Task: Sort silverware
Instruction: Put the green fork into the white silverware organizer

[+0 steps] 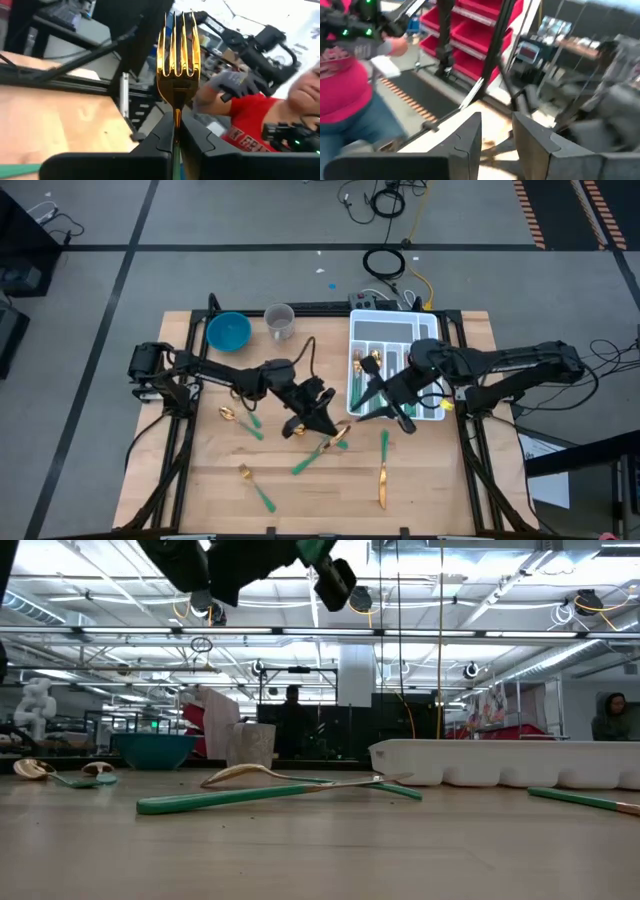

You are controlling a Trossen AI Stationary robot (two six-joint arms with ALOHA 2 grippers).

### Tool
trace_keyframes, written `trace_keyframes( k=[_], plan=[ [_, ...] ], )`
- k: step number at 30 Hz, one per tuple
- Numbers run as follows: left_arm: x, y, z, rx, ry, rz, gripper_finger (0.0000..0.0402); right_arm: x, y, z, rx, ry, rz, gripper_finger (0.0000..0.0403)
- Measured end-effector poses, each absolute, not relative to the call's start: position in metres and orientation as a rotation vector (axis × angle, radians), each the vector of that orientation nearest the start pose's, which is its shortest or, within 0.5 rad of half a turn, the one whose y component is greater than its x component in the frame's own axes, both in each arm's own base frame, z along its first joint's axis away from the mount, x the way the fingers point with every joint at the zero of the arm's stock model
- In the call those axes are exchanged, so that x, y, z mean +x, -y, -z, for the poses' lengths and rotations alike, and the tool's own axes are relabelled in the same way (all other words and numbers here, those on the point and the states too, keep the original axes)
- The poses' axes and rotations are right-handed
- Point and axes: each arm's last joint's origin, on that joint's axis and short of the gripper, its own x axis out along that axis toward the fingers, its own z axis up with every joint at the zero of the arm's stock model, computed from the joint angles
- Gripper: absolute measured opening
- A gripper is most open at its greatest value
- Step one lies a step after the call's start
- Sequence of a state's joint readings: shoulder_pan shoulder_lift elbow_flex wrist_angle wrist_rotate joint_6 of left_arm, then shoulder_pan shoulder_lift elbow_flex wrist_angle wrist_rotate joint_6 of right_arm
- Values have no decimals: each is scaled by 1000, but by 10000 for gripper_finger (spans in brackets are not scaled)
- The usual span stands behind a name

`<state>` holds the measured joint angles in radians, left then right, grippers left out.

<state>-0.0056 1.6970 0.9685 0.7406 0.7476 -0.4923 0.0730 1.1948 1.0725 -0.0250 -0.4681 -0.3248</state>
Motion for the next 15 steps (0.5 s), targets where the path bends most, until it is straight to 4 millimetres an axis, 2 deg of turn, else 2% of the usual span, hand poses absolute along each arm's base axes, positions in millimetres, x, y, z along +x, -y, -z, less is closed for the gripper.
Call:
trace_keyframes(
  k=[3, 7, 15],
  plan=[
    [368, 21, -259, -484, -149, 752, 15, 262, -35, -356, -271, -162, -549, 103],
    [371, 23, -270, -505, -143, 791, 15, 269, -38, -343, -281, -256, -483, 103],
    [373, 22, -266, -557, -205, 754, 15, 270, -43, -338, -345, -295, -447, 103]
  ],
)
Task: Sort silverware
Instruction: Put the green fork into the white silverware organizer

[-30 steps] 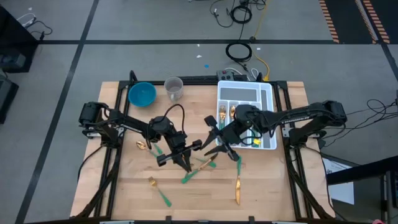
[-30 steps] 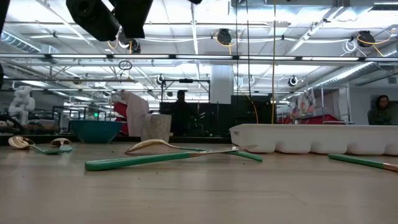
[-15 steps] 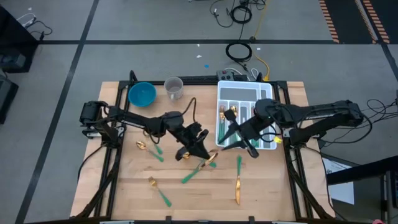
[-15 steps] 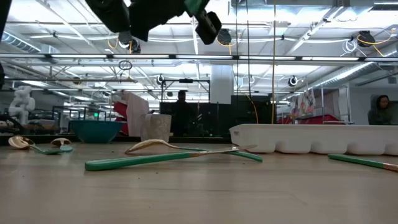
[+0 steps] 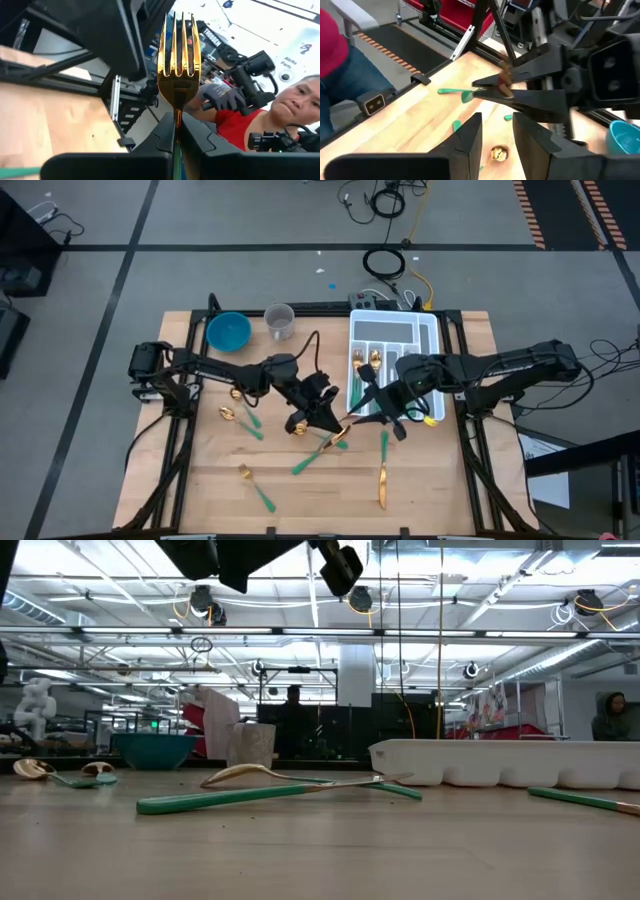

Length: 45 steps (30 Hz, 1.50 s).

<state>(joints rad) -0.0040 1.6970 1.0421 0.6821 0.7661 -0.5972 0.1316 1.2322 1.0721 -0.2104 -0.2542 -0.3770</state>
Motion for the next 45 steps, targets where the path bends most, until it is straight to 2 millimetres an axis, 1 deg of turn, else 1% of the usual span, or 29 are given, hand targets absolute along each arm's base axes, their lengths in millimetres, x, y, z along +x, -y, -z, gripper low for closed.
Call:
trace_keyframes(
  k=[11, 18, 24, 31, 34, 40, 45],
  plan=[
    [373, 20, -262, -576, -242, 723, 15, 268, -41, -341, -373, -293, -380, 103],
    [373, 12, -262, -579, -239, 702, 15, 268, -41, -340, -375, -297, -380, 103],
    [373, 2, -257, -602, -279, 657, 15, 268, -41, -340, -388, -297, -381, 103],
    [373, 0, -257, -600, -273, 651, 15, 267, -41, -340, -400, -300, -381, 100],
    [373, 0, -257, -600, -274, 651, 15, 268, -40, -339, -421, -308, -353, 83],
    [373, 0, -257, -594, -271, 651, 15, 268, -39, -340, -465, -306, -334, 10],
    [373, 0, -257, -594, -270, 650, 15, 268, -39, -340, -490, -302, -335, 2]
  ],
)
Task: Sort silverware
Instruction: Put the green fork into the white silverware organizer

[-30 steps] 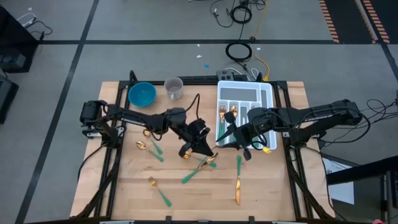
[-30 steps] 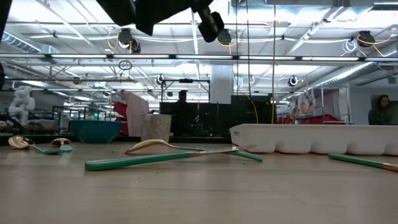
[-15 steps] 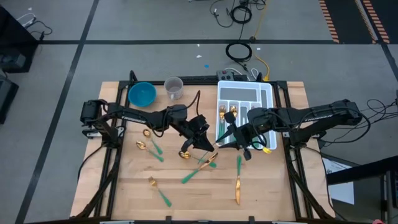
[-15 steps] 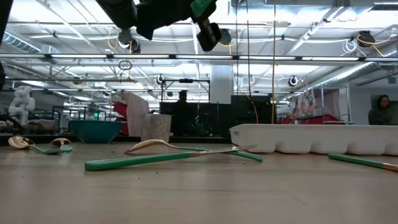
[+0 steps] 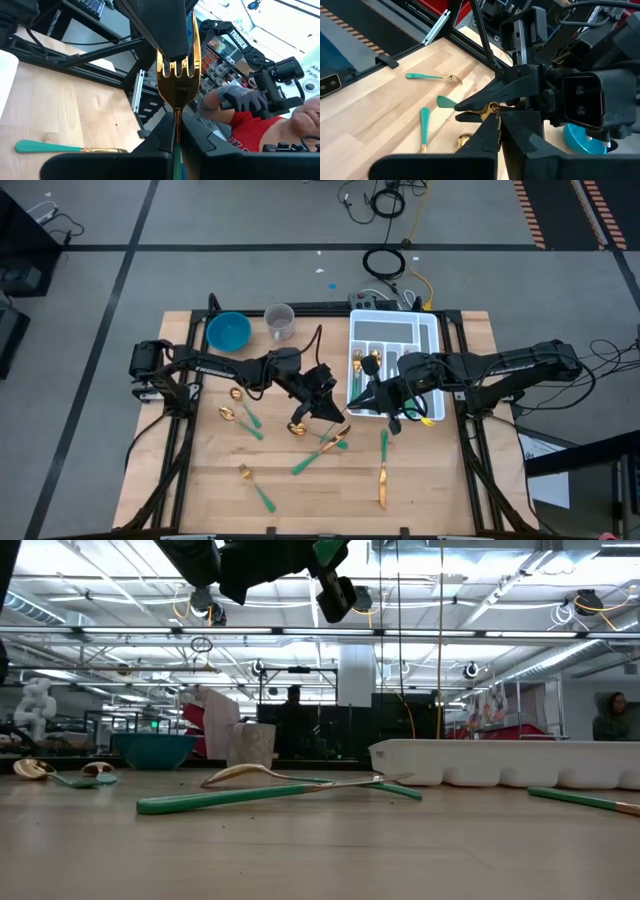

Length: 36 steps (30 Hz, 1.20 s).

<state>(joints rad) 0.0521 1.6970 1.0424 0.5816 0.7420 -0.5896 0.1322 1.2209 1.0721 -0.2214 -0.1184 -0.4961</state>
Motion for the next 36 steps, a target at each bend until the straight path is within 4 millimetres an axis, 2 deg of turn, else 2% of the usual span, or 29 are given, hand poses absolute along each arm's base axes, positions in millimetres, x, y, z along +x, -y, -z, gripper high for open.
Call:
trace_keyframes(
  k=[8, 17, 21, 26, 30, 36],
  plan=[
    [374, 0, -257, -553, -254, 633, 28, 267, -38, -338, -511, -325, -317, 1],
    [373, 0, -256, -475, -234, 651, 145, 266, -38, -335, -512, -355, -308, 0],
    [372, -2, -244, -503, -351, 622, 179, 261, -36, -337, -521, -374, -285, 0],
    [365, -10, -225, -537, -535, 560, 189, 245, -30, -344, -476, -399, -269, 0],
    [359, -16, -215, -571, -644, 511, 189, 233, -16, -343, -405, -516, -226, 0],
    [355, -16, -212, -592, -693, 516, 189, 226, 22, -353, -275, -682, -102, 0]
  ],
)
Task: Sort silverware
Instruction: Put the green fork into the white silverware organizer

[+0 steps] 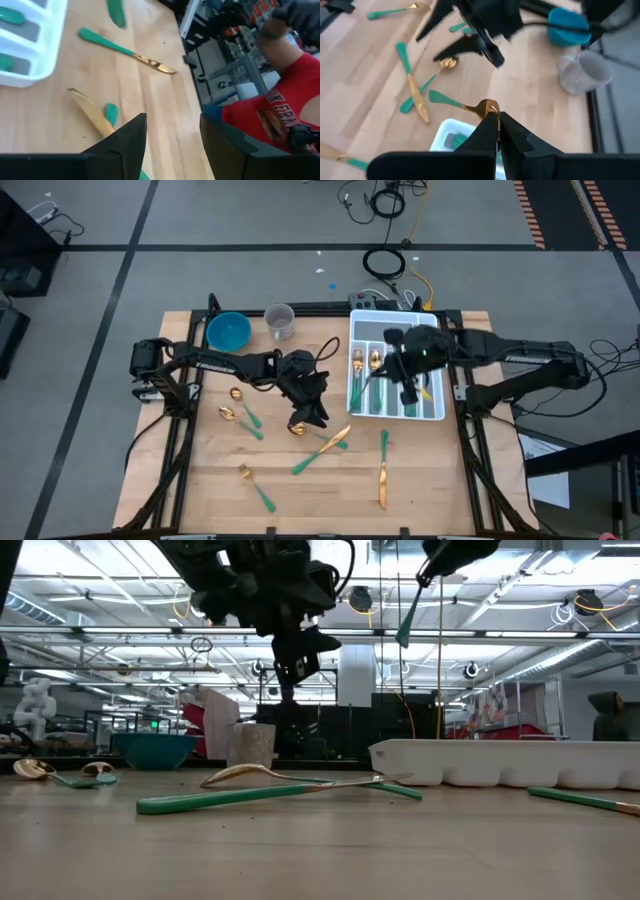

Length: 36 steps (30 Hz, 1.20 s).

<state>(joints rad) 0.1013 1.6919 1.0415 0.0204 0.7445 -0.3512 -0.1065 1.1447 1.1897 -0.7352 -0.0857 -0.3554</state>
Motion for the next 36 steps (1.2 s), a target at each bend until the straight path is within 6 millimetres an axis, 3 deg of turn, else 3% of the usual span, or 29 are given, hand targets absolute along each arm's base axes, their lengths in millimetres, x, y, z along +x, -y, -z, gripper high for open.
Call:
trace_keyframes(
  k=[5, 9, 14, 21, 27, 36],
  plan=[
    [351, -13, -223, -555, -661, 549, 190, 226, 62, -369, -153, -715, -95, 0],
    [346, -9, -236, -533, -633, 571, 190, 232, 99, -369, -92, -764, -19, 0],
    [335, -2, -255, -500, -596, 603, 190, 243, 145, -347, 49, -879, -42, 0],
    [303, 4, -284, -444, -617, 583, 190, 257, 196, -305, 257, -1078, -97, 0],
    [275, 8, -311, -341, -563, 484, 190, 277, 217, -274, 335, -1136, -189, 0],
    [249, 14, -327, -277, -560, 399, 190, 293, 230, -236, 378, -1131, -290, 0]
  ],
)
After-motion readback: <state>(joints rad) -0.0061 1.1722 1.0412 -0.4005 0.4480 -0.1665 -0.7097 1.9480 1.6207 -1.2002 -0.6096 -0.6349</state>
